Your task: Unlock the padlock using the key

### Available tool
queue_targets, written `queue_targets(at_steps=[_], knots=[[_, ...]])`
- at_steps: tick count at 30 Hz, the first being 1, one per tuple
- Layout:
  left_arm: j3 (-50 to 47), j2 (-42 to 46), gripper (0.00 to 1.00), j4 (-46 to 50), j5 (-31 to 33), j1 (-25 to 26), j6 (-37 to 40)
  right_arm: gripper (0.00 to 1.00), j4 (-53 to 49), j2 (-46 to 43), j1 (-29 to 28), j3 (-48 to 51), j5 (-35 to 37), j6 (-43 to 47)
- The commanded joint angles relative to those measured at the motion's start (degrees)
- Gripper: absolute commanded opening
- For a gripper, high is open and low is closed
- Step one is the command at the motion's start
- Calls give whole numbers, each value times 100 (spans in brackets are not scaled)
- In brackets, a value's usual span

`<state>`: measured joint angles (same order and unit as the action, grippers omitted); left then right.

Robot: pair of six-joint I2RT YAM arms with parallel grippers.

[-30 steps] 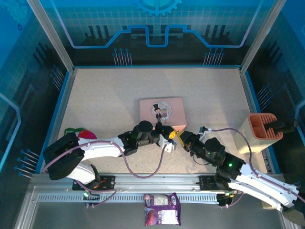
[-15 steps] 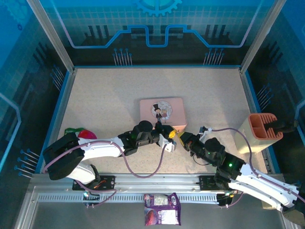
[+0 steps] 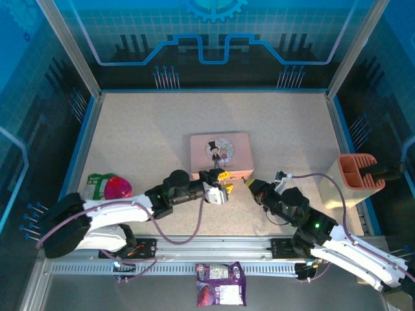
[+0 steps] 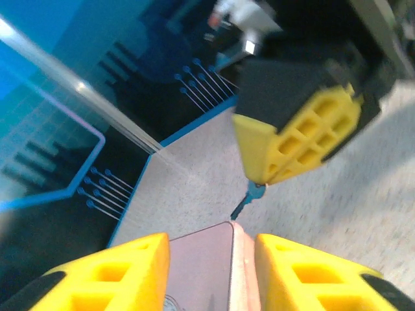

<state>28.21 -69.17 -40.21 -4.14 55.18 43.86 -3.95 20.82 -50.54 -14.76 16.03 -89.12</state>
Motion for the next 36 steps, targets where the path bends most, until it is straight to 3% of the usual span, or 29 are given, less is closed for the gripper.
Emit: queue_targets(at_steps=[1, 5, 8, 11, 17, 20, 28, 36], knots=[[-17, 625, 41, 239, 381, -85, -2887, 0, -147, -276, 118, 190, 6, 543], [52, 1062, 39, 1501, 1126, -230, -5310, 0, 253, -466, 136, 484, -45, 1046], [-206, 1174, 42, 1776, 1307, -313, -6733, 0, 458, -474, 134, 590, -173, 1440], [-306, 1064, 44, 2193, 1386, -314, -7810, 0, 682, -473, 136, 647, -322, 1837], [-313, 422, 49, 2504, 1252, -248, -9163, 0, 897, -659, 129, 800, -518, 2258], [-403, 78, 58, 2095, 1447, -37, -9328, 0, 656, -814, 115, 799, -496, 2234], [-160, -1271, 58, 1443, 1582, 142, -9337, 0, 267, -1182, 107, 756, -478, 2191], [239, -1981, 60, 1264, 1837, 151, -8600, 0, 245, -1208, 70, 826, -532, 2068]])
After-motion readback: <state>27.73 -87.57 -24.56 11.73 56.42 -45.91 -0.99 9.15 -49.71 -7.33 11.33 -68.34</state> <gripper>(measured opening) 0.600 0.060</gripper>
